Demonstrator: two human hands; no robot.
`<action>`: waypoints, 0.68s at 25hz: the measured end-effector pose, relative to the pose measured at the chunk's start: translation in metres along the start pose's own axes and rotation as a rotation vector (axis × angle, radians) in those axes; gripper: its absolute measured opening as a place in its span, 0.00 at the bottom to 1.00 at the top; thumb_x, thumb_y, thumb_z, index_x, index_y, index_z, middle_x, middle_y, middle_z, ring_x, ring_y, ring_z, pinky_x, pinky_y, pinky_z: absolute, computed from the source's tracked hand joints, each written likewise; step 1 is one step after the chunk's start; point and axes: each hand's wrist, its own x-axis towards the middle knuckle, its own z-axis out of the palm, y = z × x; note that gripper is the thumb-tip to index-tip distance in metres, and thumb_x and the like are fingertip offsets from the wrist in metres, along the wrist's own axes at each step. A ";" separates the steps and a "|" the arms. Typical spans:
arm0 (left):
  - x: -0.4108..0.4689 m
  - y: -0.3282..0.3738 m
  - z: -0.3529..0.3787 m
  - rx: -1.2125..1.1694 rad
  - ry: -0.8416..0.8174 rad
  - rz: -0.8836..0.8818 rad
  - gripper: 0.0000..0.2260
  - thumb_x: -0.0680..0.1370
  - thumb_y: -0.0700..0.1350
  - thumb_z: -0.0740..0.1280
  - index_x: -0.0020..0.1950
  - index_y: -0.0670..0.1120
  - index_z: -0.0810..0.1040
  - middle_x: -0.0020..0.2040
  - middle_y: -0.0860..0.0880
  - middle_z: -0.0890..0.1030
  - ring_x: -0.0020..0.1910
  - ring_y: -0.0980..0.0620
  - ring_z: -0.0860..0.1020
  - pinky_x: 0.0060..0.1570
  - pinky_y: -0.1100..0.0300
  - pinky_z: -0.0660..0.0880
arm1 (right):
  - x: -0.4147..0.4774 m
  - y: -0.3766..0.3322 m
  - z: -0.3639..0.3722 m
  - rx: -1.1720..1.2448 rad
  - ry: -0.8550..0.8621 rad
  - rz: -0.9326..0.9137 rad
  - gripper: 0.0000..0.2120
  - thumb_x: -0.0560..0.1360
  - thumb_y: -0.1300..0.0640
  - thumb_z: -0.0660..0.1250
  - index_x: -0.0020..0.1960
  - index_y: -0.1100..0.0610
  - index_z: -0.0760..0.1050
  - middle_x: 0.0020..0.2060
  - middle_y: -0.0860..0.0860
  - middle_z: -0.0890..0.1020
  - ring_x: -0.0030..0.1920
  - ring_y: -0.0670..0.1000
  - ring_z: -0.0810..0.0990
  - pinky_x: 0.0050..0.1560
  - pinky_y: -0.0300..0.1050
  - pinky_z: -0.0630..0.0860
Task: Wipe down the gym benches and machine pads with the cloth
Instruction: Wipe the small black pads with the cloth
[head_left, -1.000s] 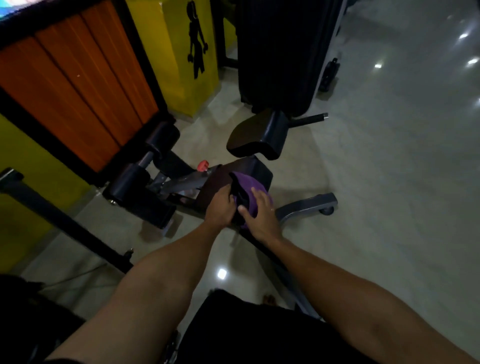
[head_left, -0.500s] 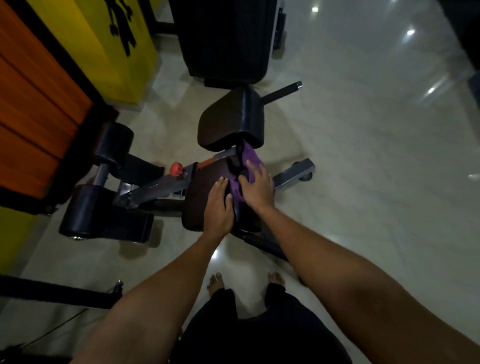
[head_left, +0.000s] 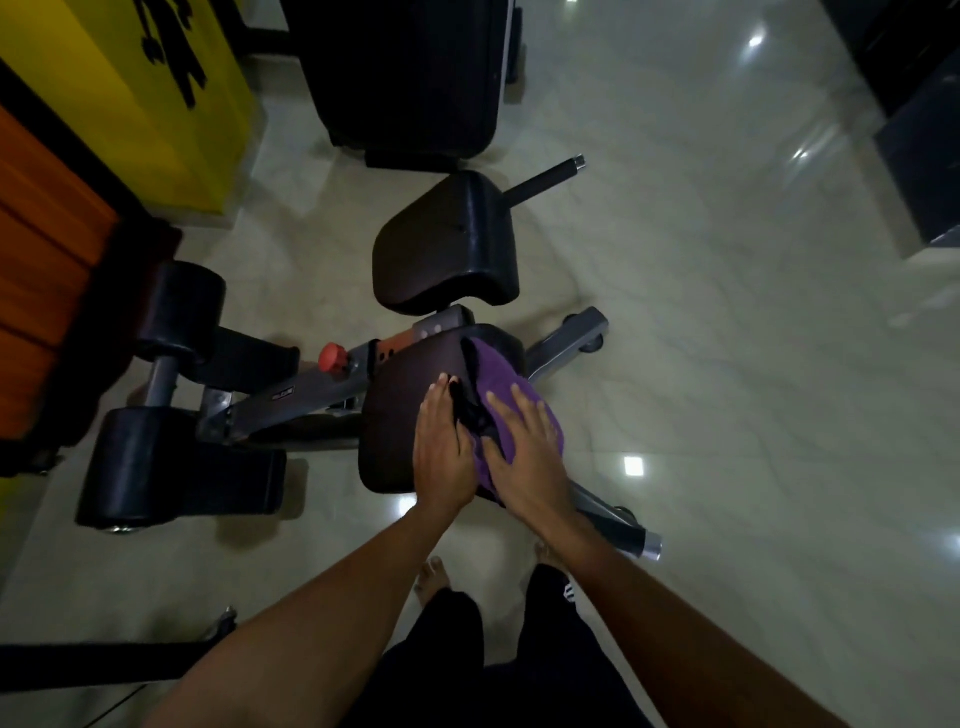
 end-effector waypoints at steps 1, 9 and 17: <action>0.000 0.001 0.000 -0.018 0.001 -0.018 0.29 0.82 0.55 0.47 0.81 0.44 0.58 0.80 0.47 0.61 0.78 0.59 0.52 0.79 0.50 0.53 | 0.018 -0.005 -0.003 -0.034 0.002 -0.034 0.29 0.81 0.42 0.60 0.80 0.37 0.56 0.82 0.45 0.53 0.82 0.56 0.47 0.79 0.65 0.51; 0.002 -0.005 0.003 -0.018 0.014 -0.024 0.24 0.84 0.50 0.50 0.80 0.47 0.61 0.80 0.50 0.61 0.78 0.65 0.51 0.79 0.54 0.53 | 0.093 0.009 -0.018 0.500 0.032 0.325 0.29 0.80 0.40 0.64 0.78 0.49 0.65 0.71 0.53 0.75 0.71 0.56 0.73 0.70 0.51 0.70; 0.000 -0.004 -0.001 -0.019 -0.006 -0.037 0.23 0.85 0.50 0.50 0.81 0.47 0.60 0.80 0.50 0.60 0.78 0.66 0.49 0.78 0.58 0.52 | -0.025 0.009 0.013 0.246 0.097 0.193 0.29 0.82 0.44 0.63 0.80 0.43 0.58 0.80 0.47 0.58 0.78 0.52 0.60 0.75 0.57 0.65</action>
